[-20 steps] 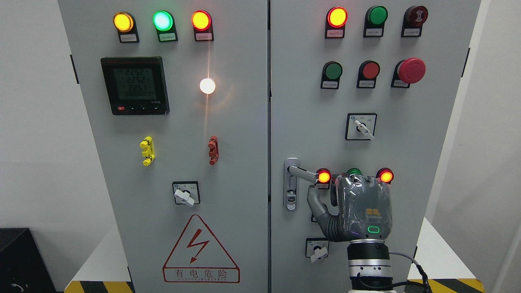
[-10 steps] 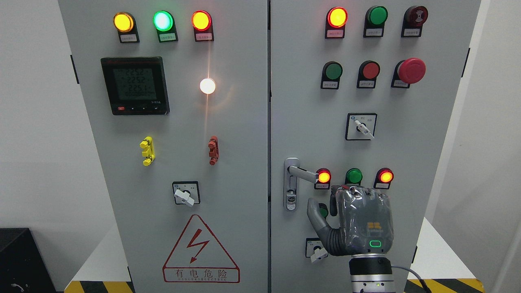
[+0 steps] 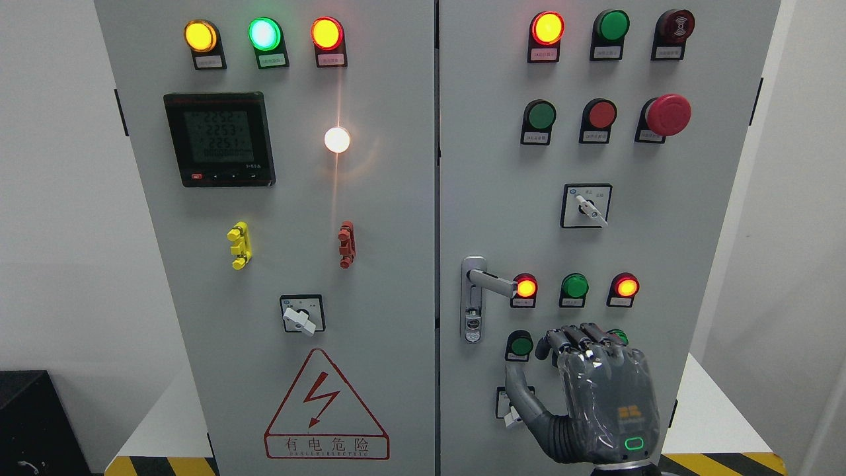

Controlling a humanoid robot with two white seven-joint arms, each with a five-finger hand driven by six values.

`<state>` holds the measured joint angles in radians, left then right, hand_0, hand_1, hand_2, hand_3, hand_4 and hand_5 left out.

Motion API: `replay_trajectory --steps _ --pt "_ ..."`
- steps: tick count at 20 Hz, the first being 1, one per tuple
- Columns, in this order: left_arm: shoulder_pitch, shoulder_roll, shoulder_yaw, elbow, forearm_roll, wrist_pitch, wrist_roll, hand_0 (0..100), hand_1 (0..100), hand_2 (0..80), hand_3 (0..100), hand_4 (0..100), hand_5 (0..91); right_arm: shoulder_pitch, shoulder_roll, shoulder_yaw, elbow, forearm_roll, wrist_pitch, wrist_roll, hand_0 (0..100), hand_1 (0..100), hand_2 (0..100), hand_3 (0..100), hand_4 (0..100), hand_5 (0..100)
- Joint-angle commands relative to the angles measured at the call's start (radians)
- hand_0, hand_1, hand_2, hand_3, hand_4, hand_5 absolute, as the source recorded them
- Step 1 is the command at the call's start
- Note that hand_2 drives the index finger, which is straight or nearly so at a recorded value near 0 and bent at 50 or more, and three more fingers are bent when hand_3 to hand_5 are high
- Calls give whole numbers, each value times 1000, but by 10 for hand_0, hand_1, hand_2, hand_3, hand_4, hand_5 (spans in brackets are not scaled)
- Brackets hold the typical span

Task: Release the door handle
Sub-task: 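Open the right hand and pull it away from the handle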

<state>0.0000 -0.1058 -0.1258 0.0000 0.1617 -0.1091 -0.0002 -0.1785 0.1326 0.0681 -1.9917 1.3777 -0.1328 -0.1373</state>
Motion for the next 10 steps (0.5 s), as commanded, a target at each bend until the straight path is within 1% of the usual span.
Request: replay_trajectory --steps 1,3,5,6,8,10 --pt "-26 0 0 29 -1 0 0 120 556 0 0 0 0 45 -1 -143 -96 -74 -82 -7 440 285 102 261 254 186" --pt "-26 0 0 29 -1 0 0 120 556 0 0 0 0 44 1 -165 -98 -92 -103 -7 435 274 18 149 146 73" --pt "-26 0 0 29 -1 0 0 120 556 0 0 0 0 44 -1 -171 -96 -114 -119 -5 432 266 0 79 75 0" --pt "-28 0 0 29 1 0 0 120 556 0 0 0 0 44 -2 -171 -96 -129 -128 -2 432 257 0 42 40 0" --pt "-26 0 0 29 -1 0 0 120 556 0 0 0 0 44 -4 -172 -96 -150 -145 -4 435 238 0 8 0 0" --pt "-26 0 0 29 -1 0 0 120 556 0 0 0 0 47 -1 -175 -96 -157 -166 -7 437 225 0 0 0 0"
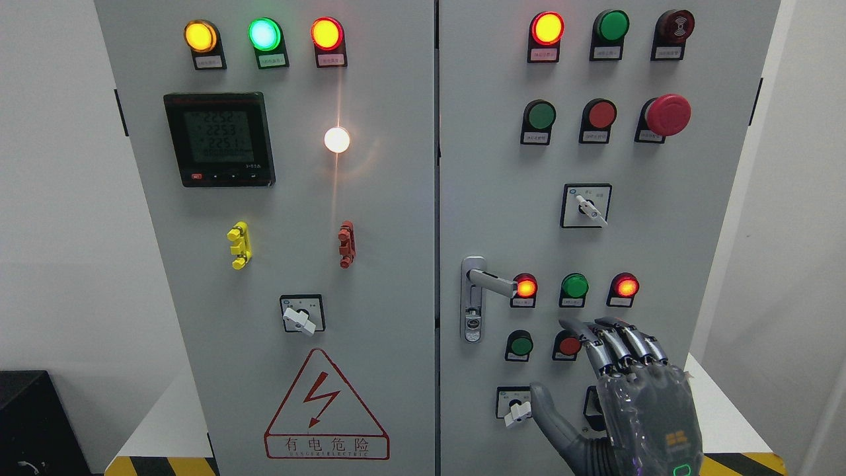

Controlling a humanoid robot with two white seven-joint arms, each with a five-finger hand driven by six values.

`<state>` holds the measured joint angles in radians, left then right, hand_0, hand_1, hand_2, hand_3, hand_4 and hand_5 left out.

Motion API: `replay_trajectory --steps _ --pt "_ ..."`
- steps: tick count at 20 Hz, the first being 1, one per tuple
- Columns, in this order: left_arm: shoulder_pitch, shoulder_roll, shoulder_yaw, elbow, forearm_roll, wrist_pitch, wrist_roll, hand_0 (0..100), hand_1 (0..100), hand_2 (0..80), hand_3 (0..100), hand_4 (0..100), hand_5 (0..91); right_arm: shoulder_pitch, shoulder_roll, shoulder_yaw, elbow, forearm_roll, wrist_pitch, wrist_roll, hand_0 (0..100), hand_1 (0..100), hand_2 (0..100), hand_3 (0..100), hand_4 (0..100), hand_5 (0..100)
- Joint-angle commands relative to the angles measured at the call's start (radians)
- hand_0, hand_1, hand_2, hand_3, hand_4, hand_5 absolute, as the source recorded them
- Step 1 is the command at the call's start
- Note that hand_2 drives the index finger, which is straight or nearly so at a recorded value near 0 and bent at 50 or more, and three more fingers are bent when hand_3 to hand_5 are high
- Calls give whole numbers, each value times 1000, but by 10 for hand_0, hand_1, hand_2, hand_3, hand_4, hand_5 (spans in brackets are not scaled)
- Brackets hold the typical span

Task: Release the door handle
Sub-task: 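Open the right hand and pull it away from the handle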

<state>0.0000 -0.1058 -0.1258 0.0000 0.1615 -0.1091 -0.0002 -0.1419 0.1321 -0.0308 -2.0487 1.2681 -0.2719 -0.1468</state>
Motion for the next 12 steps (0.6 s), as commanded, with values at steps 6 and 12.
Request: replay_trajectory --steps 6,12 --pt "-26 0 0 29 0 0 0 120 556 0 0 0 0 16 0 -78 -39 -47 -61 4 433 204 0 0 0 0" --pt "-26 0 0 29 0 0 0 120 556 0 0 0 0 19 0 -78 -38 -49 -87 6 435 185 0 0 0 0"
